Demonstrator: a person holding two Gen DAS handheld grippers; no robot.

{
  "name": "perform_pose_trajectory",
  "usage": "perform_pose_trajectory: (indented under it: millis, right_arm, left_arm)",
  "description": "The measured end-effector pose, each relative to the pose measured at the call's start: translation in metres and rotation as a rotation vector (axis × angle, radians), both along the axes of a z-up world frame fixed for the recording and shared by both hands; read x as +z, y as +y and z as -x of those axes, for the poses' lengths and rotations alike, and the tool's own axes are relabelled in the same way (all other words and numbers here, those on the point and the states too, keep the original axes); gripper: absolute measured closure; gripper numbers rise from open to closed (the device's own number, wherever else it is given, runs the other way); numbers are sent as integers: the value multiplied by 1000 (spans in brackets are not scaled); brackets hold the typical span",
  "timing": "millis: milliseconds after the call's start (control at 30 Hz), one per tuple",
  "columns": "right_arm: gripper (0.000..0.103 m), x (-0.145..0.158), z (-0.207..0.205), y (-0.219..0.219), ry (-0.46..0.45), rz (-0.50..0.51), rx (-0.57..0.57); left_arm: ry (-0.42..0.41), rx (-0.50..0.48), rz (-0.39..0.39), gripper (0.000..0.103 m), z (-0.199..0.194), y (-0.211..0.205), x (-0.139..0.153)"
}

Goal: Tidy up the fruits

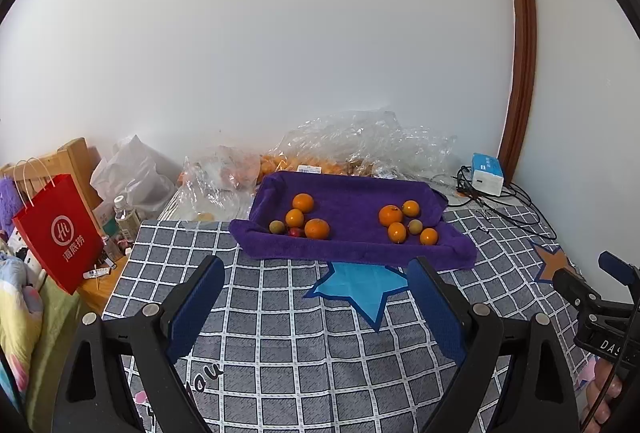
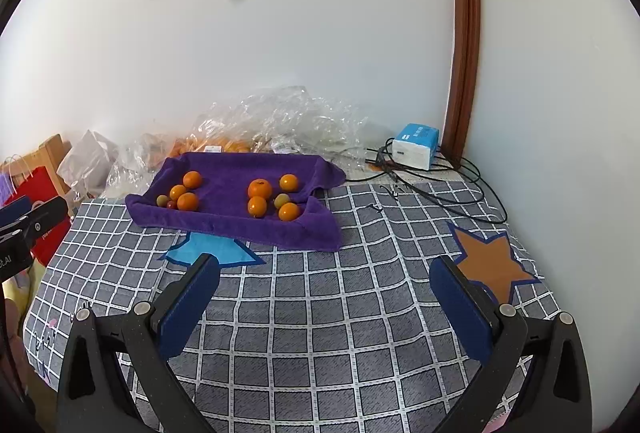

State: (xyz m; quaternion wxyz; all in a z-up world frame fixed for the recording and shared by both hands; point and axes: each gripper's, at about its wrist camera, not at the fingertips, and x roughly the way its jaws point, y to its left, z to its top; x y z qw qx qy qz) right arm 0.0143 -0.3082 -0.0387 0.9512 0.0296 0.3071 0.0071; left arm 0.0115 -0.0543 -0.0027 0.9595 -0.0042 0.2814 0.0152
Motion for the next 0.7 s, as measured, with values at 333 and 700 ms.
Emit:
perform_pose_trajectory:
  millis: [333, 700]
  right_arm:
    - [0, 1, 3, 2, -7, 1, 5]
    - [0, 2, 2, 3, -8, 3, 3]
  left_arm:
    - [6, -4, 10, 10, 1, 1, -1]
    - [14, -4, 15, 10, 0, 3, -3]
